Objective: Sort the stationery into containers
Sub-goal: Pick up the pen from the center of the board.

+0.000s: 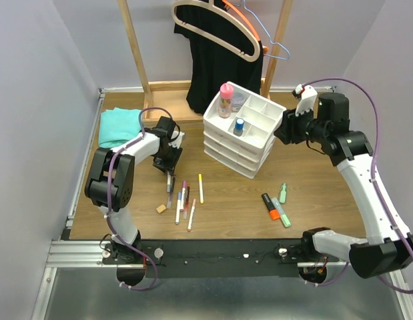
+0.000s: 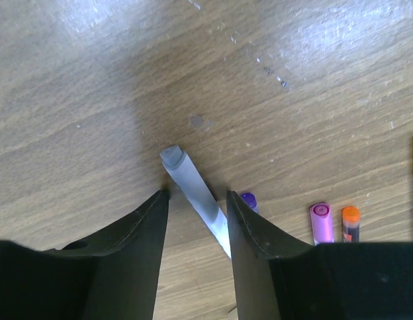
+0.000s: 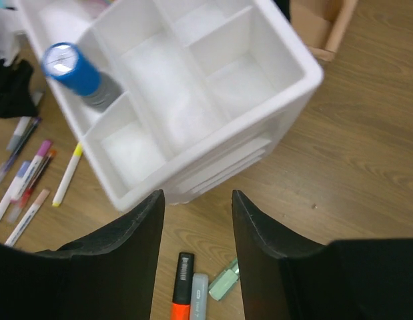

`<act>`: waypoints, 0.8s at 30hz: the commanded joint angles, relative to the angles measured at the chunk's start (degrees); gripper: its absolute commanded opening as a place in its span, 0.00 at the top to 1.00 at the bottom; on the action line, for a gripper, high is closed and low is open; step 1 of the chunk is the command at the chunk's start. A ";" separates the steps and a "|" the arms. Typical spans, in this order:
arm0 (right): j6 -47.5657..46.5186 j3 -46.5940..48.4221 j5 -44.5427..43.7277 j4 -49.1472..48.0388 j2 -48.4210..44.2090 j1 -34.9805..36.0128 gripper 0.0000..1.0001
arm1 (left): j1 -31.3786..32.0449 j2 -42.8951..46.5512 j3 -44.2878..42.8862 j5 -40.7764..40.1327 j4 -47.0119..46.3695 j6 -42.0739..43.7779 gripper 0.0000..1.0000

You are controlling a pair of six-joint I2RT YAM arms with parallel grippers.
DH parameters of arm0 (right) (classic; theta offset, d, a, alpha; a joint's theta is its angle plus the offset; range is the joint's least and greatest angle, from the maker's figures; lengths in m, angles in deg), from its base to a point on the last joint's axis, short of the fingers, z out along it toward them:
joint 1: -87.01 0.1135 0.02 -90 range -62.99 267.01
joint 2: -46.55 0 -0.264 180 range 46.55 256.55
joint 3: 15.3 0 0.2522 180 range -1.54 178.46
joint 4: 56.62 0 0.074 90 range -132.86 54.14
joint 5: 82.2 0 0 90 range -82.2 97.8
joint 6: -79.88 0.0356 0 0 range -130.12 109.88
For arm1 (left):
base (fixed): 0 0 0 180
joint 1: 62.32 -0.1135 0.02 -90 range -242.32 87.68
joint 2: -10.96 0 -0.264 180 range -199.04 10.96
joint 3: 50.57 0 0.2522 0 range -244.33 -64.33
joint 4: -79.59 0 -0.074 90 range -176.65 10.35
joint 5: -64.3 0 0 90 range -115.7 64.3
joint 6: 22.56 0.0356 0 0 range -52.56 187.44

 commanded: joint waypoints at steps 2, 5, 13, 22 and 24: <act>-10.39 0.17 17.15 0.13 -4.11 -0.21 0.47 | 0.04 4.62 2.20 -1.22 0.96 0.08 0.49; -13.46 3.33 21.36 2.06 -2.79 -0.21 0.47 | 0.04 7.17 3.17 -0.68 0.88 0.17 0.48; -22.77 7.64 25.51 8.22 0.72 1.10 0.47 | -0.23 12.62 5.10 0.19 0.70 0.87 0.47; -20.86 5.98 25.25 9.72 0.82 1.99 0.47 | -0.23 12.45 7.65 2.82 0.52 0.43 0.49; -20.42 5.54 24.89 8.84 0.38 1.99 0.47 | -0.23 12.28 8.36 3.01 0.35 0.08 0.50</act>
